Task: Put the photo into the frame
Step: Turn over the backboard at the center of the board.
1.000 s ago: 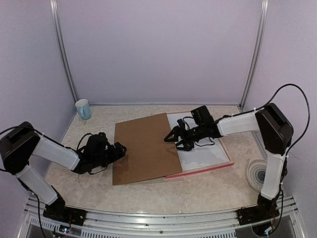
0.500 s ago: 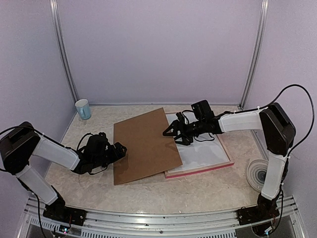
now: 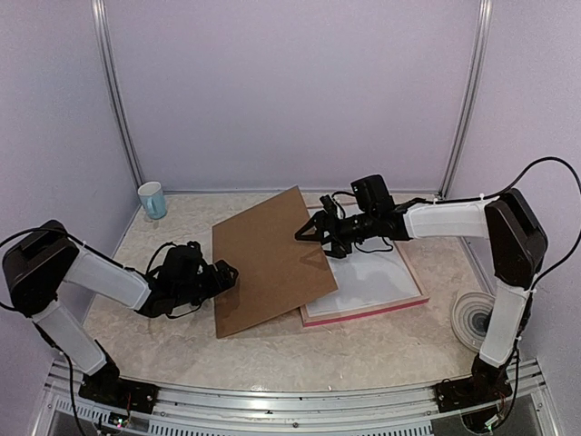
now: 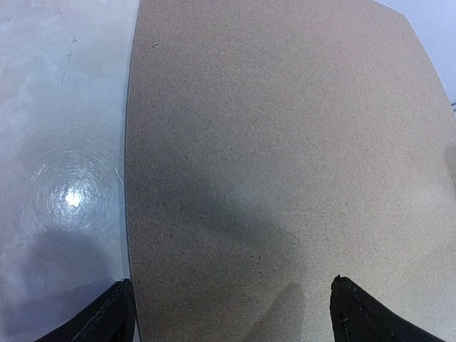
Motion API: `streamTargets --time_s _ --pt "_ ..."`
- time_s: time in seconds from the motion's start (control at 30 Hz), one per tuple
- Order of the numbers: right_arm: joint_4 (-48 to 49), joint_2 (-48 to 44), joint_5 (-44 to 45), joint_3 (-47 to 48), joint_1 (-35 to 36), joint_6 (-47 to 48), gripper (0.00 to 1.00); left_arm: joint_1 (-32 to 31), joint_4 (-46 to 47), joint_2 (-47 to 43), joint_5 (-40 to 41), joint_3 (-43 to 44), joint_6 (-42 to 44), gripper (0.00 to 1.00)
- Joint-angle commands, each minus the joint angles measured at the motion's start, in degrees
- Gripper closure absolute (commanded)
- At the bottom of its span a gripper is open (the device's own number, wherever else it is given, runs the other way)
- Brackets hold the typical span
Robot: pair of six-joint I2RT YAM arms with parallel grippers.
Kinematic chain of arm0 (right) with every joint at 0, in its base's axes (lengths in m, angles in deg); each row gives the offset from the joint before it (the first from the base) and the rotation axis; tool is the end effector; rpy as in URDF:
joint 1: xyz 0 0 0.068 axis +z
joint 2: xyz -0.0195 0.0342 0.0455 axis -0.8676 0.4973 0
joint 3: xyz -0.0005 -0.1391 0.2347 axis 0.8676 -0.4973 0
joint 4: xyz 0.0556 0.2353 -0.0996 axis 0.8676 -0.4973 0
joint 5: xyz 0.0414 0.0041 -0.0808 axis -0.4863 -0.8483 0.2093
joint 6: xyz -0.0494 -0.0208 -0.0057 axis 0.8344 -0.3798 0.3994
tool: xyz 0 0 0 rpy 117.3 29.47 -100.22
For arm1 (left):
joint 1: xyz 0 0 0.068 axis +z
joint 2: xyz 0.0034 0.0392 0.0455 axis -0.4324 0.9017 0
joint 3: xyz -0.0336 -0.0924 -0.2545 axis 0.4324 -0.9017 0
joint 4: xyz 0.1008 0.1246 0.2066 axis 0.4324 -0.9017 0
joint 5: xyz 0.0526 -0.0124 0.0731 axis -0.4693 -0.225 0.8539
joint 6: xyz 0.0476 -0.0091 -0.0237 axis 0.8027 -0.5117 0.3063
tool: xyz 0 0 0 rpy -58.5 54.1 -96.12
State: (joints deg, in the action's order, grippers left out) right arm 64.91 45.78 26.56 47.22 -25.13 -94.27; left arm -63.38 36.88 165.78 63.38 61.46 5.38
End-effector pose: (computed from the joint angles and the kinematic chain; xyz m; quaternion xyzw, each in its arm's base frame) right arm 0.3312 0.2600 0.2109 -0.0534 0.8502 0.5097 0.1202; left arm 0.2234 -0.1658 0.1218 -0.1512 0.8761 -0.2687 0.3706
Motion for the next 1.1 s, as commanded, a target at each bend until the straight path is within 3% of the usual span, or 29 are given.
streamTargets --time_s 0.0,1.07 --pt "1.1 -3.8 -2.8 1.7 1.3 1.0 0.21 -1.2 0.6 1.8 -4.5 1.5 -0.4 0.07" --pt "3.5 -8.2 -6.4 3.1 2.2 -1.3 0.21 -3.7 2.4 5.1 -6.2 4.9 -0.5 0.07"
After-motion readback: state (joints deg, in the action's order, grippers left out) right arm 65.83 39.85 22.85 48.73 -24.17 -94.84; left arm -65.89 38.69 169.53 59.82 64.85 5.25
